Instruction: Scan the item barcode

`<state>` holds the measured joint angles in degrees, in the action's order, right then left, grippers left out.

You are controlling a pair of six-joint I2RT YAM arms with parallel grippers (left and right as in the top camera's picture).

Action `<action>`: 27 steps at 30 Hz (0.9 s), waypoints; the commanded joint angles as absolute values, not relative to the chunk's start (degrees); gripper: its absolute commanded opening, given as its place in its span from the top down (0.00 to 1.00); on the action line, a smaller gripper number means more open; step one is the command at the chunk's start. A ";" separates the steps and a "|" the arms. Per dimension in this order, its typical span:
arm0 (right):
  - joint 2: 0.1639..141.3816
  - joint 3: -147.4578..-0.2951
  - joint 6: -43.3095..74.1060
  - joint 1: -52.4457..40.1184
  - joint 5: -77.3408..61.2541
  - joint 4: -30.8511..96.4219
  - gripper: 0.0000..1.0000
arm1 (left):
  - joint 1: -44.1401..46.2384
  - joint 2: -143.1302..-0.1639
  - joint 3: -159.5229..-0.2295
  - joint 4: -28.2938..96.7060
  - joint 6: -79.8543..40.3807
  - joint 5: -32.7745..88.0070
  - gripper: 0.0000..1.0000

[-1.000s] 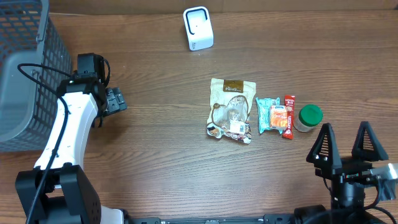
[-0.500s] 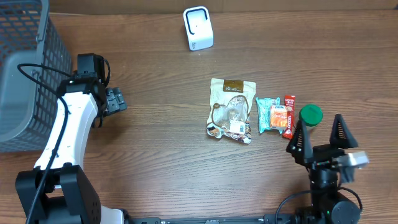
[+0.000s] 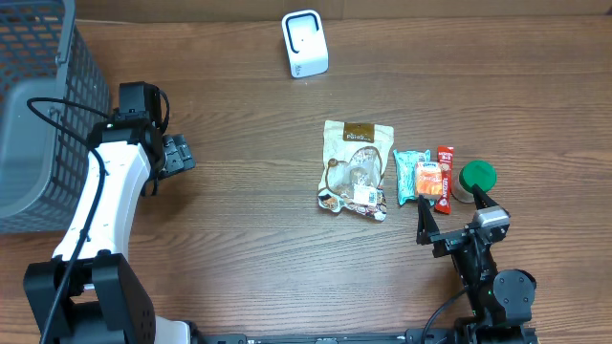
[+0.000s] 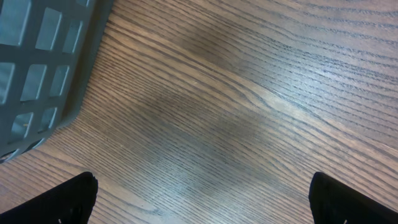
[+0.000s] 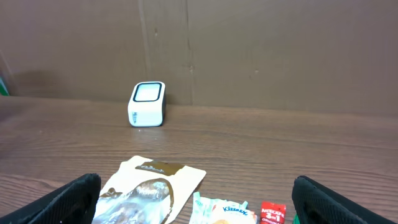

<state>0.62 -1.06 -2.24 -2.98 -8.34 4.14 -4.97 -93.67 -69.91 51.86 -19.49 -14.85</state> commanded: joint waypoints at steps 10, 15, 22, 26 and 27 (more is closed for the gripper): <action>0.16 -0.45 -3.07 -2.50 -6.96 4.19 0.00 | -4.86 -93.65 -70.98 51.79 -19.27 -15.44 0.00; 0.16 -0.45 -3.09 -2.50 -6.96 4.19 0.00 | -4.86 -93.65 -70.98 51.79 -19.27 -15.44 0.00; 0.16 -0.45 -3.07 -2.50 -6.96 4.19 0.00 | -4.86 -93.65 -70.98 51.79 -19.27 -15.44 0.00; 0.16 -0.45 -3.09 -2.50 -6.96 4.19 0.00 | -4.86 -93.65 -70.98 51.79 -19.27 -15.44 0.00; 0.16 -0.45 -3.07 -2.50 -6.96 4.19 0.00 | -4.86 -93.65 -70.98 51.79 -19.27 -15.44 0.00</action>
